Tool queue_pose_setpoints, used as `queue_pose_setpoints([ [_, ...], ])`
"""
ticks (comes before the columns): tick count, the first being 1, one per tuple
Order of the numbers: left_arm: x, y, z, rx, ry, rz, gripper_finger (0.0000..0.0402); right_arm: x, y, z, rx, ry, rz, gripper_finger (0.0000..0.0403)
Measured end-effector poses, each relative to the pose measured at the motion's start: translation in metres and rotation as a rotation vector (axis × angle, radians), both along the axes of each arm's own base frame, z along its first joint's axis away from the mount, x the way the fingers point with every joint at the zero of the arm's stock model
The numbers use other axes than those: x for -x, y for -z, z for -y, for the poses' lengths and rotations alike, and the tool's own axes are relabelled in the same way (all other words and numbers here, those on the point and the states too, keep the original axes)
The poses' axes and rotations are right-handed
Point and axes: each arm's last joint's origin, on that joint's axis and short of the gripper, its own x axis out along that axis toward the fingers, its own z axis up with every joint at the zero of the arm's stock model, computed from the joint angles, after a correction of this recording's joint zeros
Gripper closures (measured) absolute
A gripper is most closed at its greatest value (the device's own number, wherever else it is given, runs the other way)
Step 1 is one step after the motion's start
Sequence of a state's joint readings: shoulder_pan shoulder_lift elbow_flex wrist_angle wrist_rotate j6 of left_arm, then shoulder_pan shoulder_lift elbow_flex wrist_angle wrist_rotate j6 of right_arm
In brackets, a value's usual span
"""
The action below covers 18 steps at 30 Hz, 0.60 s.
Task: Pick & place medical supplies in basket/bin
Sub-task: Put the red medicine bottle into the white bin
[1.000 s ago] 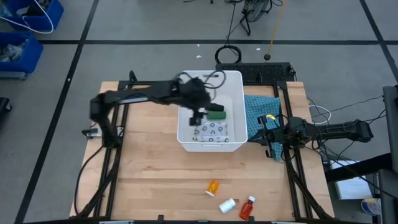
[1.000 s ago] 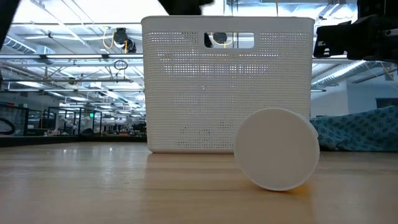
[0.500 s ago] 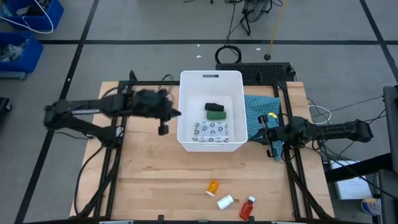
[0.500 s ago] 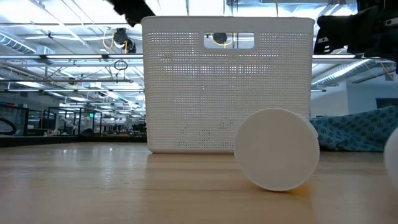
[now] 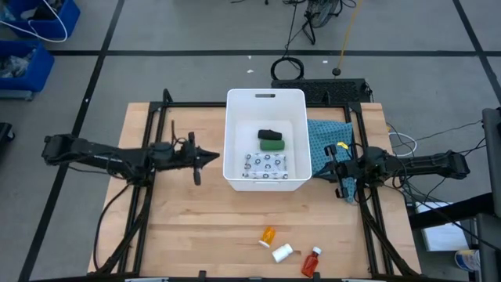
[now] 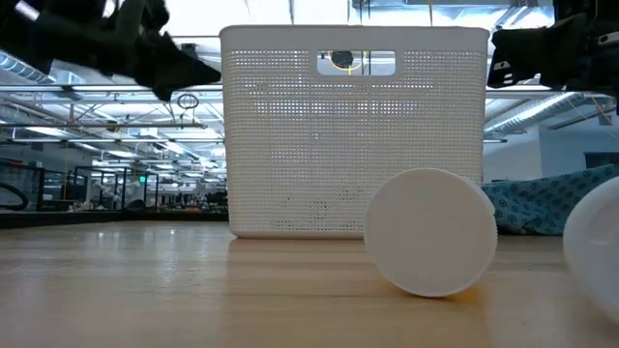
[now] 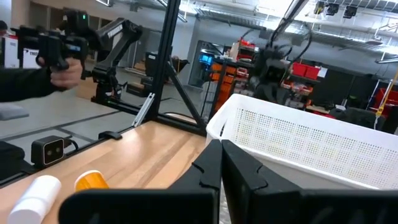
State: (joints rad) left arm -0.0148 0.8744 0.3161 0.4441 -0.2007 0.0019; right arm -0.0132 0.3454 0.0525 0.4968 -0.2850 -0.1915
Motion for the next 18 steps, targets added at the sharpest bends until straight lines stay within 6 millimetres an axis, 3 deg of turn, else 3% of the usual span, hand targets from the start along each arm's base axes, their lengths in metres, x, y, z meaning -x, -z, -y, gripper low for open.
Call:
queue_pose_setpoints([
  [7,0.011,0.030,0.007,-0.011,0.029,0.101,0.0399,0.000,0.000,0.001,-0.033,0.045,-0.007,0.0403],
  [18,0.018,0.045,0.008,-0.044,0.020,0.052,0.0394,-0.001,0.006,0.001,-0.001,0.051,-0.062,0.0403],
])
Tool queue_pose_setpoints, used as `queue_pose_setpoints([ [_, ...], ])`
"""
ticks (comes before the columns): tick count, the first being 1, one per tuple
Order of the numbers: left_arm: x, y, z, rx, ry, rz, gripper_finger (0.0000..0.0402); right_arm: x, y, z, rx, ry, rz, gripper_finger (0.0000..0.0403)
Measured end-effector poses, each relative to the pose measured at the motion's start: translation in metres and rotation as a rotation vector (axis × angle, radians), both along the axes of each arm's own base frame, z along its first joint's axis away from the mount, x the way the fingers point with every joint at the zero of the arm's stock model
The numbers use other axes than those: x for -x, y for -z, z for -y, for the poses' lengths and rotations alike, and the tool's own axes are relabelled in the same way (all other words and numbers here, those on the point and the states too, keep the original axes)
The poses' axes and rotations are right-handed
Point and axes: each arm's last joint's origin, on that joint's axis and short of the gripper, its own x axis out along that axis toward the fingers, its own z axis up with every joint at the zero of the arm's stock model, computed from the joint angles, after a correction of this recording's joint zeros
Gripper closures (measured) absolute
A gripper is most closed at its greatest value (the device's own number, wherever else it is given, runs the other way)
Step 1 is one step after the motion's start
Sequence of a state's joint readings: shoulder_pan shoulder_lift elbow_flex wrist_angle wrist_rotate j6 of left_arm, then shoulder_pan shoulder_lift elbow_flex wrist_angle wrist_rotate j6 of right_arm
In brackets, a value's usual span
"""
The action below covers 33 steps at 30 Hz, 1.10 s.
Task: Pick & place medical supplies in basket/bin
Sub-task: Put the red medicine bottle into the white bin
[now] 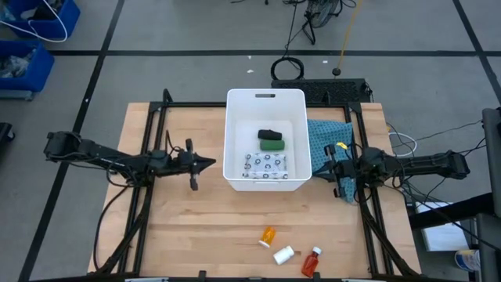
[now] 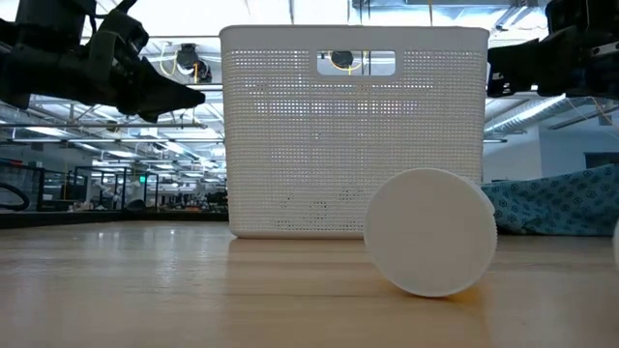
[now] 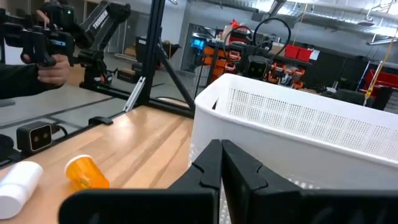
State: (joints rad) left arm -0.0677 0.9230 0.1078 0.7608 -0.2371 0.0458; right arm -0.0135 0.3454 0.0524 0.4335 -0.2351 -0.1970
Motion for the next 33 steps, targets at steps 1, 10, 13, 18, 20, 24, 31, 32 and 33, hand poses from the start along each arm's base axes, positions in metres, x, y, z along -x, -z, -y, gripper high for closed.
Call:
queue_pose_setpoints([
  [1,0.000,0.000,0.000,-0.005,0.000,0.002,0.0394,0.000,0.000,0.000,0.000,0.000,0.002,0.0403],
  [10,0.000,-0.001,0.000,0.016,-0.002,0.011,0.0379,0.001,-0.003,-0.002,-0.012,-0.082,0.026,0.0403],
  [13,0.000,0.000,0.000,0.056,-0.015,0.014,0.0368,0.002,-0.011,-0.002,-0.083,-0.098,0.091,0.0403],
  [18,0.000,-0.001,-0.002,0.064,-0.065,0.019,0.0361,0.002,-0.027,-0.004,-0.023,-0.058,0.146,0.0403],
  [20,0.000,0.000,-0.002,0.082,-0.066,0.022,0.0363,0.003,-0.039,-0.006,0.008,-0.024,0.190,0.0403],
  [24,0.000,0.000,-0.002,0.131,-0.060,0.024,0.0370,0.002,-0.071,-0.014,0.042,-0.085,0.220,0.0403],
  [31,0.001,0.003,-0.002,0.252,-0.071,0.017,0.0386,-0.011,-0.130,-0.040,0.092,-0.028,0.164,0.0403],
  [32,0.001,0.004,-0.002,0.266,-0.073,0.015,0.0389,-0.015,-0.140,-0.046,0.106,-0.024,0.150,0.0403],
  [33,0.001,0.004,-0.002,0.274,-0.074,0.012,0.0393,-0.019,-0.150,-0.052,0.122,-0.009,0.134,0.0403],
])
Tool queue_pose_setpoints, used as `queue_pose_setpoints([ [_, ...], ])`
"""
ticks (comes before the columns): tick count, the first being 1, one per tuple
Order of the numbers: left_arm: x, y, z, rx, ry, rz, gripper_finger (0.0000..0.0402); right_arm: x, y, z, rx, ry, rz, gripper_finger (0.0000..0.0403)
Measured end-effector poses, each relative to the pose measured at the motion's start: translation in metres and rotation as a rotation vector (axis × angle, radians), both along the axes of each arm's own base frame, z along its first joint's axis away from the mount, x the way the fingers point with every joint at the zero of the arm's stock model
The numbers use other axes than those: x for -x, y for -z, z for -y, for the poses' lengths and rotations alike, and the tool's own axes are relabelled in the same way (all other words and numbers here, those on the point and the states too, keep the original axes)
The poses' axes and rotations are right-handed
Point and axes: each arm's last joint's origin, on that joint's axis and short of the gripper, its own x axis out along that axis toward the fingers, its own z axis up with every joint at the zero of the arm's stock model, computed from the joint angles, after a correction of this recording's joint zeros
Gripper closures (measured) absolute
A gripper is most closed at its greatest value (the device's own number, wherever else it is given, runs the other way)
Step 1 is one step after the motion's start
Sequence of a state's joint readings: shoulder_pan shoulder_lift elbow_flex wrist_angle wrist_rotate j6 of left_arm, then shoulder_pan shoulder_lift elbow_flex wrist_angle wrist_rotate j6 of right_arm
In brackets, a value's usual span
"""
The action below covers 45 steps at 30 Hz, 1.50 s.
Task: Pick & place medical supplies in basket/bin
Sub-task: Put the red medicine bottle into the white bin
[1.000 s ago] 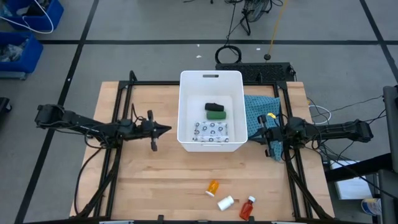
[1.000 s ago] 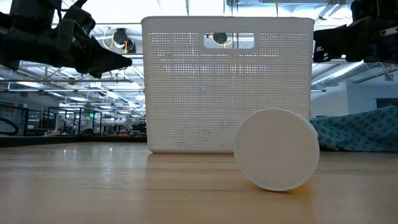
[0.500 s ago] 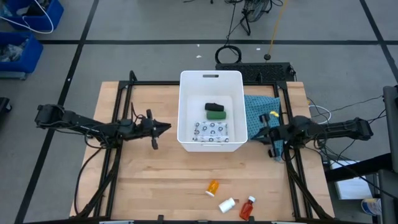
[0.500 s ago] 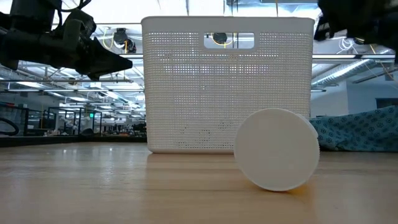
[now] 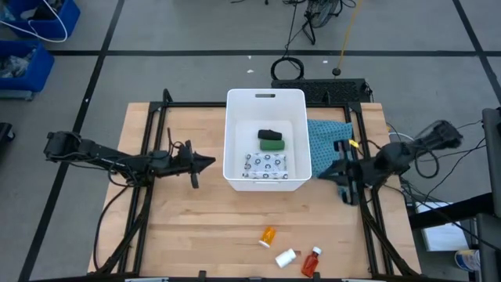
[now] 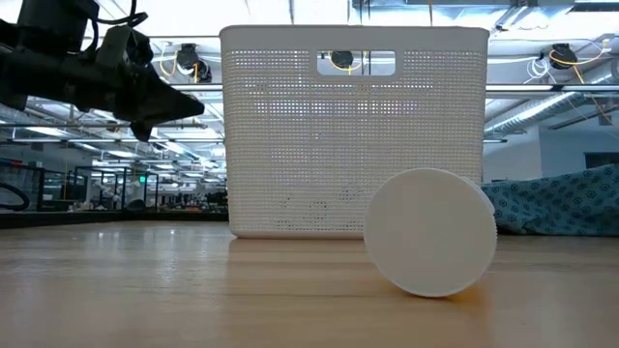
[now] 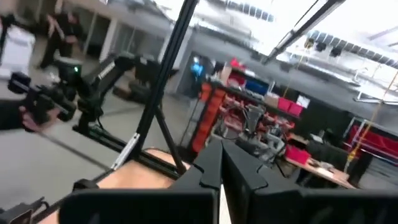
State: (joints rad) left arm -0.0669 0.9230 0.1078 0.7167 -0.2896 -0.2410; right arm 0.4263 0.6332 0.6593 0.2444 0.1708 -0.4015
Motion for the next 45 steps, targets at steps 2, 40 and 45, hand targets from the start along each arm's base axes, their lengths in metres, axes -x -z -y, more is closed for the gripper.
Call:
queue_pose_setpoints([
  [2,0.000,0.001,0.000,0.001,0.000,-0.008,0.0398,-0.008,-0.013,-0.014,0.053,0.050,-0.062,0.0402],
  [40,0.002,0.014,0.000,0.039,-0.007,-0.134,0.0364,-0.056,0.114,-0.208,0.140,-0.161,-1.251,0.0162],
  [45,0.003,0.015,0.000,0.042,-0.007,-0.148,0.0364,-0.058,0.109,-0.216,0.118,-0.254,-1.189,0.0145],
])
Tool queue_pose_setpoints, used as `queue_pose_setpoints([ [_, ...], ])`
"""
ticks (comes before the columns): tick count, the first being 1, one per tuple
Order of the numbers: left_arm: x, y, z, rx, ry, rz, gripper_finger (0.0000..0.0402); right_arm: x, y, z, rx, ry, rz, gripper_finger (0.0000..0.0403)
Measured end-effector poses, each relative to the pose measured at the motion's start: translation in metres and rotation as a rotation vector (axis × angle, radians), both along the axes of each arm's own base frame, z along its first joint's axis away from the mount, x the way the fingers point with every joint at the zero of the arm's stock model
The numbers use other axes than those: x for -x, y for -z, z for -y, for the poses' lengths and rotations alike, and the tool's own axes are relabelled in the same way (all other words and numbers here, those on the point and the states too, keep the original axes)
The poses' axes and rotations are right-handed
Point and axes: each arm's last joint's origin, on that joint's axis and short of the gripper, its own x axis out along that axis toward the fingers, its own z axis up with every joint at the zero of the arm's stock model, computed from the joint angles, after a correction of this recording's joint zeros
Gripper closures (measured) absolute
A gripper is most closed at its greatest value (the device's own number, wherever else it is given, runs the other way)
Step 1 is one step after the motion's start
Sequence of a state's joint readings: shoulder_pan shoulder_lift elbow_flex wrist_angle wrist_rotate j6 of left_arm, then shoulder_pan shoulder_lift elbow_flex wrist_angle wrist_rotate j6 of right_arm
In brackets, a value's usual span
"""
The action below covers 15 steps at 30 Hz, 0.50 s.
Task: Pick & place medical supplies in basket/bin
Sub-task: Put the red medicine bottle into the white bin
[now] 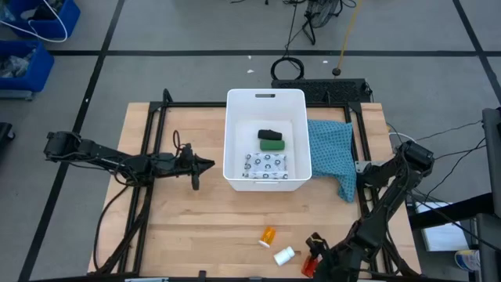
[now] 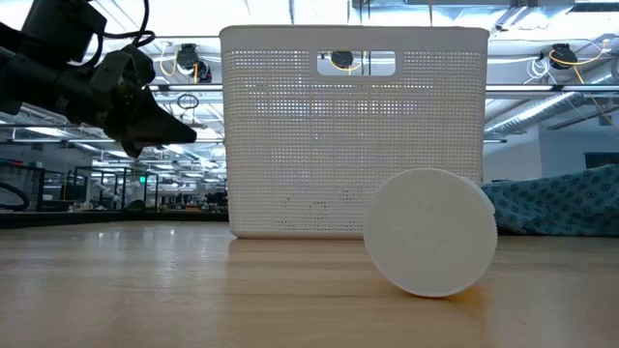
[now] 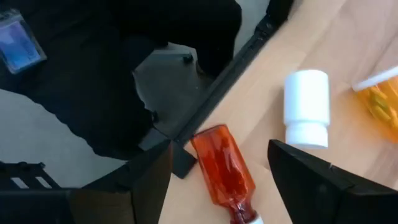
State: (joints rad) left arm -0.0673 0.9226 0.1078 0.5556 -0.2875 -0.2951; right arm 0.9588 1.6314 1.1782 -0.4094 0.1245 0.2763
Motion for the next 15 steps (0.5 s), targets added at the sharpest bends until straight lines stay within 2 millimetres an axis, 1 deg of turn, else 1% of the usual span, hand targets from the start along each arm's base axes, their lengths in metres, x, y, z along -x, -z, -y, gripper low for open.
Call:
queue_pose_setpoints([
  [4,0.000,0.001,0.000,0.022,-0.005,-0.010,0.0364,-0.004,0.002,0.001,0.000,0.007,0.003,0.0136],
  [8,0.000,0.002,0.000,0.026,-0.005,-0.011,0.0364,-0.010,0.009,-0.001,0.010,0.001,0.013,0.0135],
  [15,0.000,0.002,0.001,0.028,0.017,-0.012,0.0364,-0.012,0.018,-0.005,0.022,-0.031,0.002,0.0135],
])
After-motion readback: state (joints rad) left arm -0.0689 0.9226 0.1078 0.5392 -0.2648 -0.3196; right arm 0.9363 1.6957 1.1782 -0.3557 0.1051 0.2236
